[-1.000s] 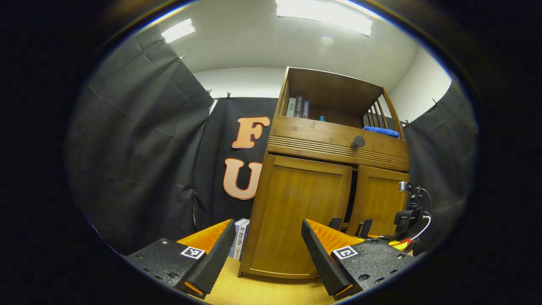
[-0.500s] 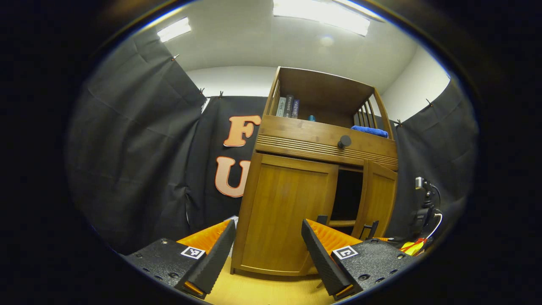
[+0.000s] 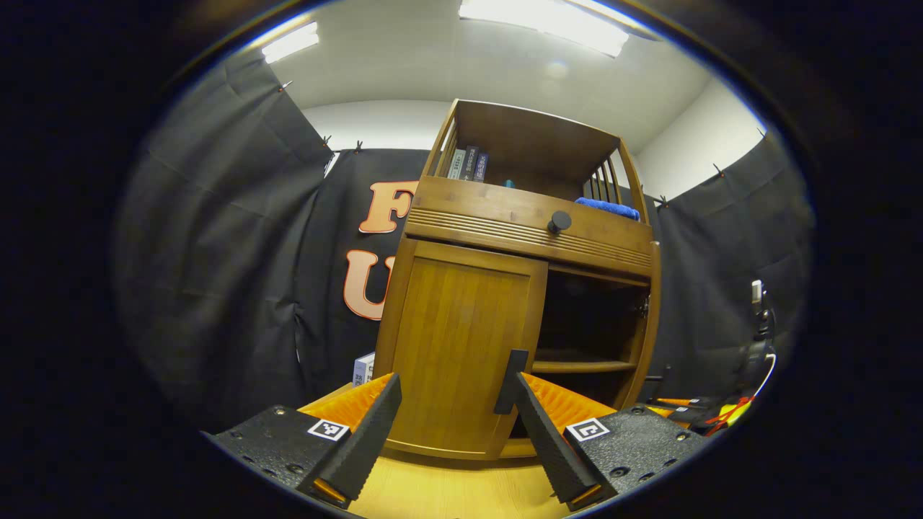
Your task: Open the right door of the double-door shoe cabinet with the right hand, and open the left door with the left hand.
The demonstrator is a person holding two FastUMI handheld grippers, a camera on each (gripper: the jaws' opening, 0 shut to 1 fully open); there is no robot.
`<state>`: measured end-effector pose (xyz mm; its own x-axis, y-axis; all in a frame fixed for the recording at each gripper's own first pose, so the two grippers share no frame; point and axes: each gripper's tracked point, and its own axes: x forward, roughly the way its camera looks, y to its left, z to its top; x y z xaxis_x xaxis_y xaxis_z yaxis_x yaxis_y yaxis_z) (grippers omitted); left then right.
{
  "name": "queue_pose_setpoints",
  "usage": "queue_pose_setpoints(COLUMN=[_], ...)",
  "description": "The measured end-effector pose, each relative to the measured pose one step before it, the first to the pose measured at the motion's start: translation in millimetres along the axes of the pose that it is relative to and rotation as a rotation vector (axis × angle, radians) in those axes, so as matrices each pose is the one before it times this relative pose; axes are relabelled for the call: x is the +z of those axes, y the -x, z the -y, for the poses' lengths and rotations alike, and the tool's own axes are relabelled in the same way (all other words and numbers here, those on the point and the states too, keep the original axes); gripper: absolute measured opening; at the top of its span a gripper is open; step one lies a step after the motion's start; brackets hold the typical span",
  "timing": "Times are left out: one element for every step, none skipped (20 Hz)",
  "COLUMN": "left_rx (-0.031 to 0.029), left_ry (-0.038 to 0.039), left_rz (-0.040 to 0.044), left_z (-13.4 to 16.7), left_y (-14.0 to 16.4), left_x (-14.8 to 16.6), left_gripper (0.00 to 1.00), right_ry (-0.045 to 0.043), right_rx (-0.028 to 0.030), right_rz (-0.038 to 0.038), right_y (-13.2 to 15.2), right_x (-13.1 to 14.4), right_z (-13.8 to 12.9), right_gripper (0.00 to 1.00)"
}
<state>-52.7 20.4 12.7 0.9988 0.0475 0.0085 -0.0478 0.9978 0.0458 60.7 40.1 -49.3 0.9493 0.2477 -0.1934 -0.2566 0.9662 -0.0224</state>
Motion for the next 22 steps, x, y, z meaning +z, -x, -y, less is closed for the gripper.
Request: queue_pose_setpoints(left_rx=[-0.00579, -0.00529, -0.00407, -0.00392, -0.00657, -0.00765, -0.00849, -0.00706, -0.00524, -0.00275, -0.00388, -0.00534, -0.00543, -0.00554, -0.00385, -0.00129, 0.00006, -0.00092, -0.00272, -0.0031, -0.00192, -0.00126], left_ry=[-0.00187, 0.00181, 0.00142, -0.0001, -0.00084, 0.00012, 0.00121, 0.00252, 0.00147, 0.00077, 0.0009, 0.0015, 0.00243, 0.00287, 0.00273, 0.00236, 0.00129, 0.00141, 0.00218, 0.00224, 0.00273, 0.00232], left_rz=[0.00038, 0.0045, 0.00498, -0.00005, -0.00446, -0.00475, -0.00557, -0.00228, -0.00088, -0.00101, -0.00251, -0.00468, -0.00406, -0.00236, 0.00063, 0.00332, 0.00266, -0.00186, -0.00228, -0.00064, -0.00187, -0.00213], left_z=[3.01, 2.68, 2.4, 2.68, 3.31, 3.43, 3.35, 3.43, 2.6, 1.79, 1.16, 2.15, 2.06, 1.67, 1.01, 0.53, 0.72, 0.72, 1.18, 1.61, 1.21, 0.62], left_y=[-0.22, -1.22, -1.52, -0.73, -0.08, -0.55, -0.23, -0.81, -0.52, -1.3, -0.3, -1.42, -0.76, -2.06, -0.25, 0.06, -0.01, -0.79, -2.39, -0.43, -0.78, -0.4], left_x=[0.26, 0.51, 0.87, -0.64, -1.69, -1.76, -1.46, -1.63, -0.54, -1.19, -1.18, -2.17, -1.17, -1.2, 0.05, -0.1, -0.18, -1.31, -1.5, -0.75, -0.82, -1.96], left_gripper=[0.98, 0.91, 0.91, 0.91, 0.94, 0.91, 0.94, 0.95, 0.91, 0.92, 0.92, 0.94, 0.94, 0.94, 0.92, 0.92, 0.92, 0.91, 0.94, 0.95, 0.95, 0.95], right_ry=[-0.00722, -0.00743, -0.00584, -0.0054, -0.00215, 0.0006, -0.00104, -0.00357, -0.00463, -0.00483, -0.002, 0.00202, 0.00468, 0.00589, 0.00616, 0.00757, 0.00454, -0.00015, 0.00511, 0.00645, 0.00879, 0.00987], right_rx=[-0.00528, -0.00425, -0.00509, -0.00672, -0.00742, -0.00827, -0.00881, -0.00972, -0.00992, -0.0085, -0.00632, -0.0051, -0.00742, -0.0174, -0.026, -0.03112, -0.03837, -0.01996, -0.01045, 0.00636, 0.00814, 0.00856], right_rz=[-0.00619, -0.00225, 0.00231, 0.00194, 0.00046, -0.00052, -0.00203, 0.0003, 0.00279, 0.00337, 0.00133, 0.00158, -0.00005, -0.00366, -0.00004, -0.00021, 0.00182, 0.00662, 0.00571, -0.00019, -0.00108, -0.00219], right_y=[4.98, 4.21, 3.38, 3.16, 3.83, 3.24, 3.44, 3.07, 3.2, 2.56, 1.54, 1.18, 1.63, -0.3, 0.17, 0.3, -1.14, -1.68, 6.15, -3.24, 0.53, -0.5], right_x=[-1.94, -3.77, -0.41, -0.1, -0.63, 0.42, 0.22, 0.24, 0.4, 0.55, 0.95, 0.74, -0.24, 0.17, 0.56, 2.38, 1.65, 2.32, 2.52, -2.53, 0.17, 0.54], right_z=[6.04, 2.95, 3.12, 6.41, 4.92, 4.06, 4.17, 4.91, 5.19, 3.91, 4.15, 4.37, 4.86, 6.12, 8.9, 11.54, 13.66, 9.97, 7.55, 3.72, 1.56, 3.59], right_gripper=[0.31, 0.31, 0.31, 0.31, 0.31, 0.31, 0.32, 0.33, 0.33, 0.34, 0.35, 0.36, 0.41, 0.36, 0.37, 0.38, 0.39, 0.41, 0.25, 0.1, 0.21, 0.23])
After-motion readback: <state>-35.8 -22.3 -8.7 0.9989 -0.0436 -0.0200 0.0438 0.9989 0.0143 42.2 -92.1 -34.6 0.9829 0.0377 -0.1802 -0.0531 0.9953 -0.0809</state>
